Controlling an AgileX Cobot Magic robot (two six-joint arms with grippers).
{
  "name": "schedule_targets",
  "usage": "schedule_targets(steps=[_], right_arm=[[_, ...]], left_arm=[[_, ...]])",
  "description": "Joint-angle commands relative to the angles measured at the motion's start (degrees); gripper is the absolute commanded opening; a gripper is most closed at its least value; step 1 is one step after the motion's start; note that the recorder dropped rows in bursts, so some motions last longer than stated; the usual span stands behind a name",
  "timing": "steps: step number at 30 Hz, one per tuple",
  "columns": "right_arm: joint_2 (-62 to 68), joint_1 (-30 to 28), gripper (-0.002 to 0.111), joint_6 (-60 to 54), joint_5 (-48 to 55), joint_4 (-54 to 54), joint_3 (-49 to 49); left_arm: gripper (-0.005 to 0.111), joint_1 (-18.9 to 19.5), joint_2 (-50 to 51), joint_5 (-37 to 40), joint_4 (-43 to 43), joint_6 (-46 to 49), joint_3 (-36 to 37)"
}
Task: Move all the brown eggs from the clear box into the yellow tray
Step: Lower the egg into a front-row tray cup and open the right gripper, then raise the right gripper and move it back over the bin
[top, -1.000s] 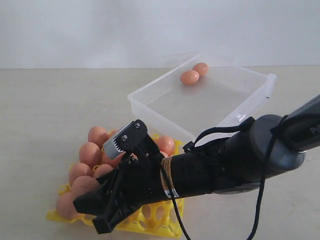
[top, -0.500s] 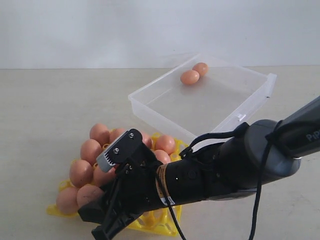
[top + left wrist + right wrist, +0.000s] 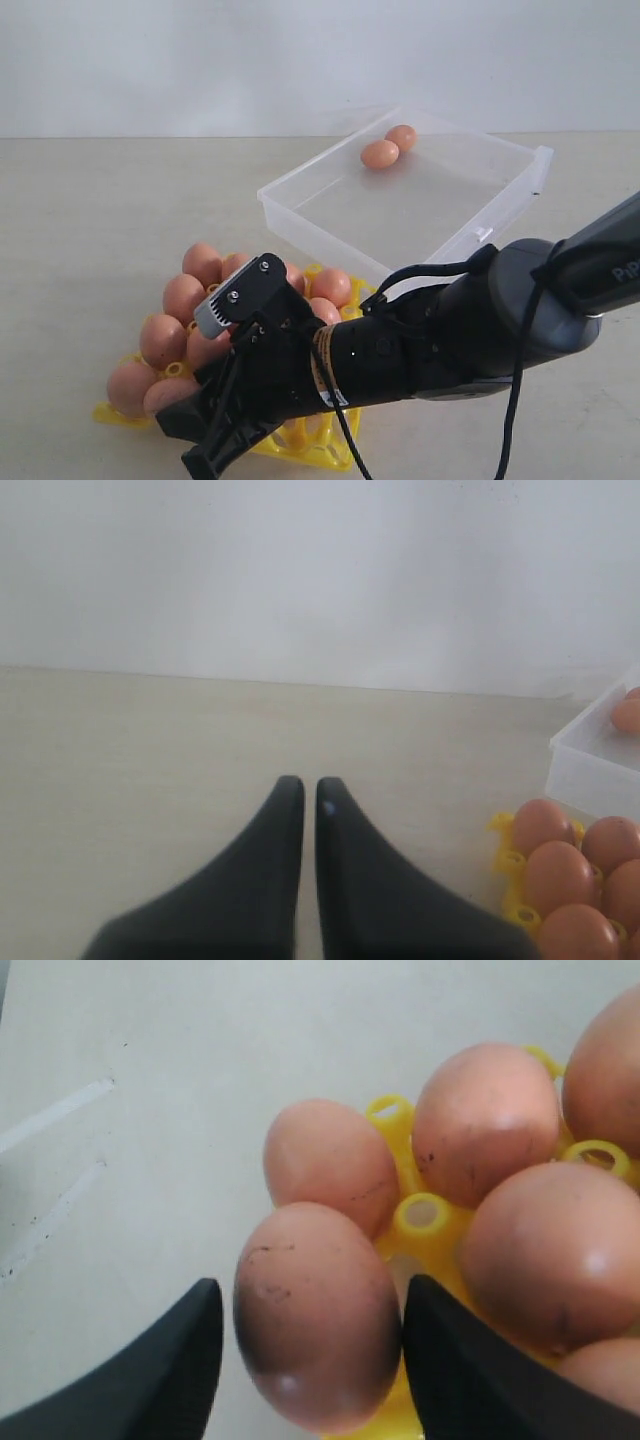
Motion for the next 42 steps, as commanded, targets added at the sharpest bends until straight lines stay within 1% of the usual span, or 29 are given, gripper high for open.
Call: schedule_targets(steps=[1, 5, 8, 10, 13, 14, 15, 18, 19, 24, 25, 28, 29, 31, 32, 34, 42], right_arm=[[0.1, 0.0, 0.050, -2.6, -1.6, 2.1, -0.5], [0.1, 0.0, 0.050, -5.7, -5.6, 4.7, -0.5], [0.1, 0.0, 0.050, -10.0, -8.4, 8.9, -0.5], [0.1, 0.0, 0.050, -10.8, -8.8, 11.3, -0.5], [-0.1, 0.0, 0.049, -9.3, -6.9, 11.3, -0.5], [-0.2, 0.0, 0.045, -7.8, -5.7, 10.5, -0.5], [-0.6, 0.0, 0.038, -6.7, -4.7, 9.9, -0.5], [-2.4, 0.0, 0.006, -4.0, 0.1, 6.1, -0.5], [-3.3, 0.0, 0.000, -3.2, 1.8, 5.0, -0.5], [-6.4, 0.0, 0.000, -2.7, 7.6, 4.3, -0.5], [-6.7, 0.2, 0.000, -1.1, 8.0, 4.0, -0.3], [-6.7, 2.1, 0.000, 4.4, 9.2, -3.1, -0.3], [-6.7, 3.7, 0.000, 4.9, 13.5, -3.6, -0.3], [-6.7, 4.5, 0.000, 3.2, 19.3, -2.6, -0.3], [-6.6, 4.5, 0.000, 3.2, 20.2, -2.6, -0.3], [-6.6, 4.5, 0.000, 2.1, 21.4, -2.6, -0.3], [-6.1, 4.5, 0.000, 0.6, 21.1, -1.3, -0.3]], left_arm=[[0.004, 0.3, -0.2, -0.3, -0.1, 0.0, 0.1], [0.004, 0.3, -0.2, -0.3, -0.1, 0.0, 0.1], [0.004, 0.3, -0.2, -0.3, -0.1, 0.0, 0.1], [0.004, 0.3, -0.2, -0.3, -0.1, 0.0, 0.1], [0.004, 0.3, -0.2, -0.3, -0.1, 0.0, 0.1], [0.004, 0.3, -0.2, -0.3, -0.1, 0.0, 0.1], [0.004, 0.3, -0.2, -0.3, -0.1, 0.0, 0.1], [0.004, 0.3, -0.2, -0.3, -0.1, 0.0, 0.1], [0.004, 0.3, -0.2, -0.3, -0.1, 0.0, 0.1], [0.004, 0.3, -0.2, -0.3, -0.1, 0.0, 0.1], [0.004, 0.3, -0.2, -0.3, -0.1, 0.0, 0.1], [0.004, 0.3, -0.2, -0.3, -0.1, 0.0, 0.1], [0.004, 0.3, -0.2, -0.3, -0.1, 0.0, 0.1], [0.004, 0.3, -0.2, -0.3, -0.1, 0.0, 0.1], [0.004, 0.3, -0.2, -0.3, -0.1, 0.0, 0.1], [0.004, 0.3, -0.2, -0.3, -0.1, 0.0, 0.1], [0.004, 0.3, -0.2, -0.3, -0.1, 0.0, 0.1]])
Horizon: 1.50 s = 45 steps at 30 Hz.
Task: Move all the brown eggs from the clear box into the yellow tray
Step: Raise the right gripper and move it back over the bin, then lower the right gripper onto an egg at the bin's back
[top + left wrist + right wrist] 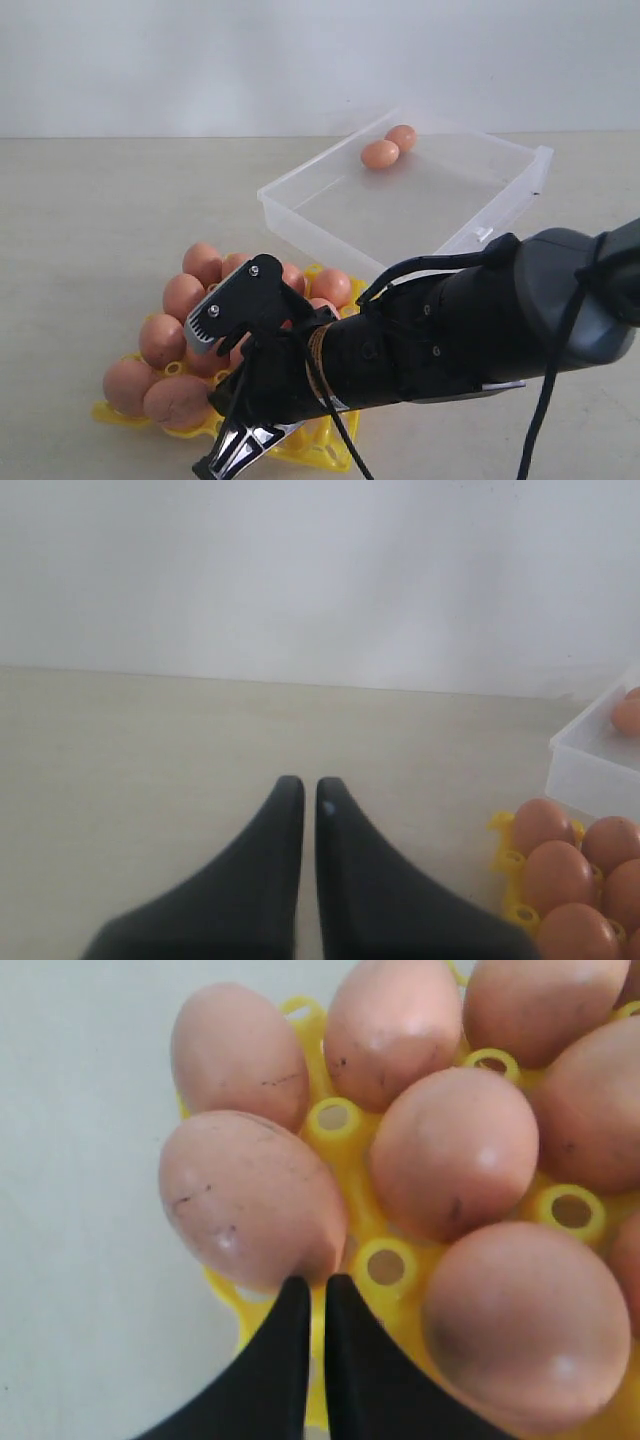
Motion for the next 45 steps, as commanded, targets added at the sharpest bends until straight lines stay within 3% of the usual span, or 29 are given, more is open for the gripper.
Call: schedule_targets(steps=[1, 14, 21, 27, 29, 33, 36, 41, 45], right_arm=[[0.3, 0.0, 0.000, -1.9, -0.1, 0.1, -0.1], [3.7, 0.0, 0.000, -0.2, -1.2, 0.5, -0.6], [-4.8, 0.0, 0.000, -2.2, 0.7, 0.5, -0.8], [-20.0, 0.0, 0.000, -4.9, 20.0, 0.5, -4.1], [-23.9, 0.0, 0.000, -4.9, 30.3, 0.6, -6.1], [-24.0, -2.2, 0.000, -7.1, 61.3, 4.3, -11.3], [-20.4, -9.9, 0.000, -19.8, 66.1, 12.7, -14.3], [-9.6, -27.2, 0.000, -43.4, 57.3, 43.8, -25.6], [-0.1, -35.1, 0.000, -71.8, 58.7, 69.0, -36.1]], left_arm=[[0.004, 0.3, -0.2, -0.3, -0.1, 0.0, 0.1], [0.004, 0.3, -0.2, -0.3, -0.1, 0.0, 0.1], [0.004, 0.3, -0.2, -0.3, -0.1, 0.0, 0.1], [0.004, 0.3, -0.2, -0.3, -0.1, 0.0, 0.1], [0.004, 0.3, -0.2, -0.3, -0.1, 0.0, 0.1], [0.004, 0.3, -0.2, -0.3, -0.1, 0.0, 0.1], [0.004, 0.3, -0.2, -0.3, -0.1, 0.0, 0.1], [0.004, 0.3, -0.2, -0.3, -0.1, 0.0, 0.1], [0.004, 0.3, -0.2, -0.3, -0.1, 0.0, 0.1]])
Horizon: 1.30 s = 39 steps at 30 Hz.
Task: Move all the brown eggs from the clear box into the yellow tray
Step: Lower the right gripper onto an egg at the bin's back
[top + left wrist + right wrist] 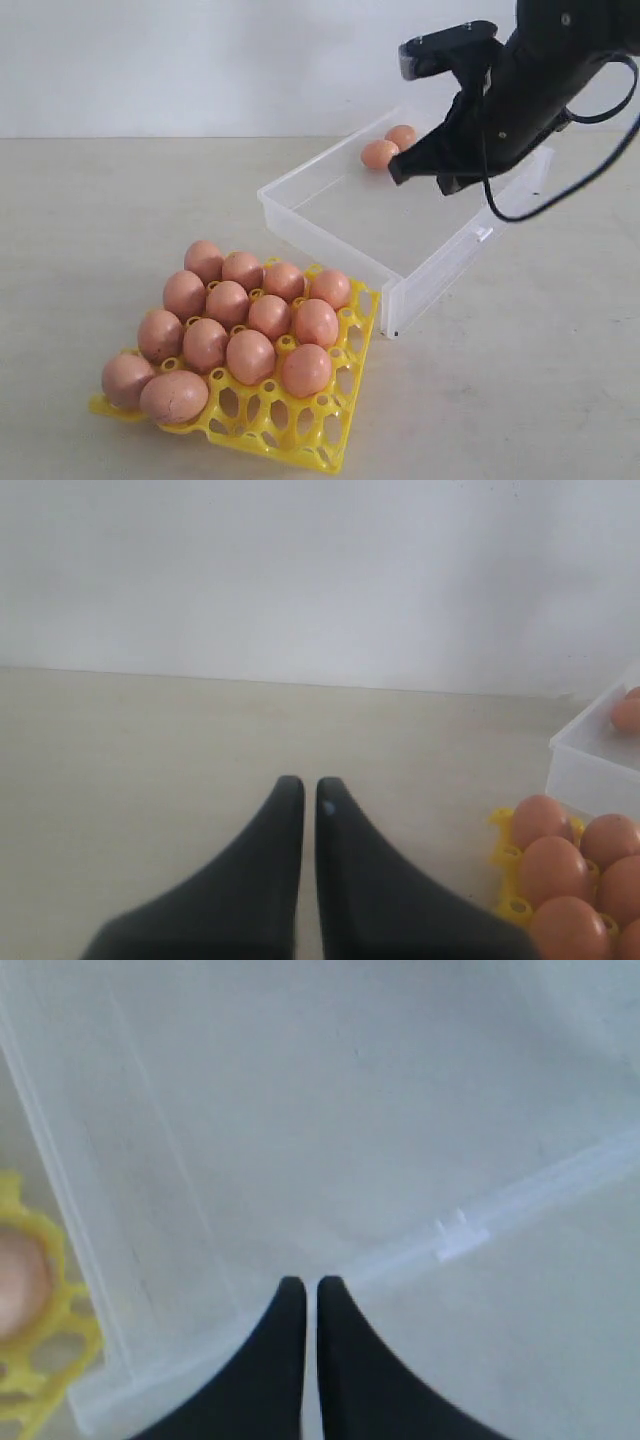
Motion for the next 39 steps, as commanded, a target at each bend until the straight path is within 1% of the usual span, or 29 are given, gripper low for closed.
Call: schedule_targets(steps=[1, 3, 6, 8, 10, 11, 14, 16, 21, 24, 28, 31, 34, 39], right_arm=[[9.8, -7.6, 0.000, -31.8, 2.3, 25.6, -11.1], [14.7, -9.0, 0.000, -41.3, 5.6, 28.3, -15.9], [20.6, -9.0, 0.000, -55.7, 5.9, 26.0, -22.3], [24.0, -8.9, 0.000, -67.4, 2.4, 26.0, -25.6], [26.5, -8.9, 0.000, -76.5, -2.5, 26.1, -27.5], [27.7, -8.9, 0.000, -79.8, -5.7, 26.1, -28.1], [30.6, -8.9, 0.000, -84.4, -15.1, 26.2, -28.4], [32.4, -8.9, 0.000, -86.5, -17.8, 26.6, -28.5], [34.2, -8.9, 0.000, -88.9, -19.2, 28.4, -28.6], [34.2, -8.8, 0.000, -89.5, -23.7, 31.0, -28.6], [34.7, -8.3, 0.000, -89.5, -24.8, 33.9, -30.2], [36.3, -8.0, 0.000, -89.5, -24.8, 39.0, -32.2], [38.1, -7.3, 0.000, -87.1, -25.0, 44.2, -34.9], [39.8, -6.7, 0.000, -75.0, -24.0, 44.1, -39.2]], left_arm=[[0.004, 0.3, -0.2, -0.3, -0.1, 0.0, 0.1], [0.004, 0.3, -0.2, -0.3, -0.1, 0.0, 0.1], [0.004, 0.3, -0.2, -0.3, -0.1, 0.0, 0.1], [0.004, 0.3, -0.2, -0.3, -0.1, 0.0, 0.1], [0.004, 0.3, -0.2, -0.3, -0.1, 0.0, 0.1], [0.004, 0.3, -0.2, -0.3, -0.1, 0.0, 0.1], [0.004, 0.3, -0.2, -0.3, -0.1, 0.0, 0.1], [0.004, 0.3, -0.2, -0.3, -0.1, 0.0, 0.1], [0.004, 0.3, -0.2, -0.3, -0.1, 0.0, 0.1], [0.004, 0.3, -0.2, -0.3, -0.1, 0.0, 0.1], [0.004, 0.3, -0.2, -0.3, -0.1, 0.0, 0.1], [0.004, 0.3, -0.2, -0.3, -0.1, 0.0, 0.1], [0.004, 0.3, -0.2, -0.3, -0.1, 0.0, 0.1], [0.004, 0.3, -0.2, -0.3, -0.1, 0.0, 0.1]])
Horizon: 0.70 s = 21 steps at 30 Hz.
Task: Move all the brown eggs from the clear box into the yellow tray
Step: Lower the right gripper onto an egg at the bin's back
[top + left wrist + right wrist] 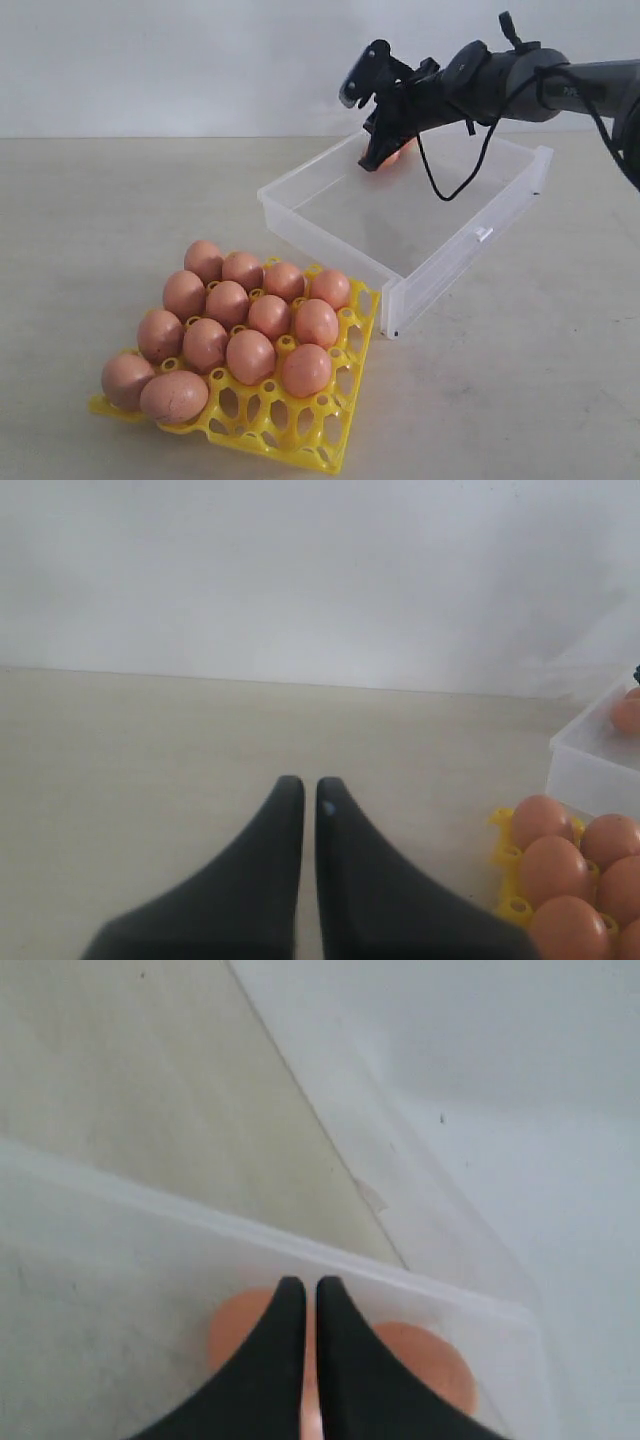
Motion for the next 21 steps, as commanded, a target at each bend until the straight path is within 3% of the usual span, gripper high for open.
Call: schedule_targets(steps=[1, 8, 16, 21], right_arm=[[1.3, 0.3, 0.000, 10.0, 1.3, 0.5, -3.4], [5.7, 0.3, 0.000, 28.7, 0.9, -7.0, -8.6], [8.2, 0.3, 0.000, 34.6, 2.5, -11.0, -9.8], [8.3, 0.3, 0.000, 41.1, 7.5, -22.4, -9.8]], left_arm=[[0.004, 0.3, -0.2, -0.3, -0.1, 0.0, 0.1], [0.004, 0.3, -0.2, -0.3, -0.1, 0.0, 0.1], [0.004, 0.3, -0.2, -0.3, -0.1, 0.0, 0.1], [0.004, 0.3, -0.2, -0.3, -0.1, 0.0, 0.1]])
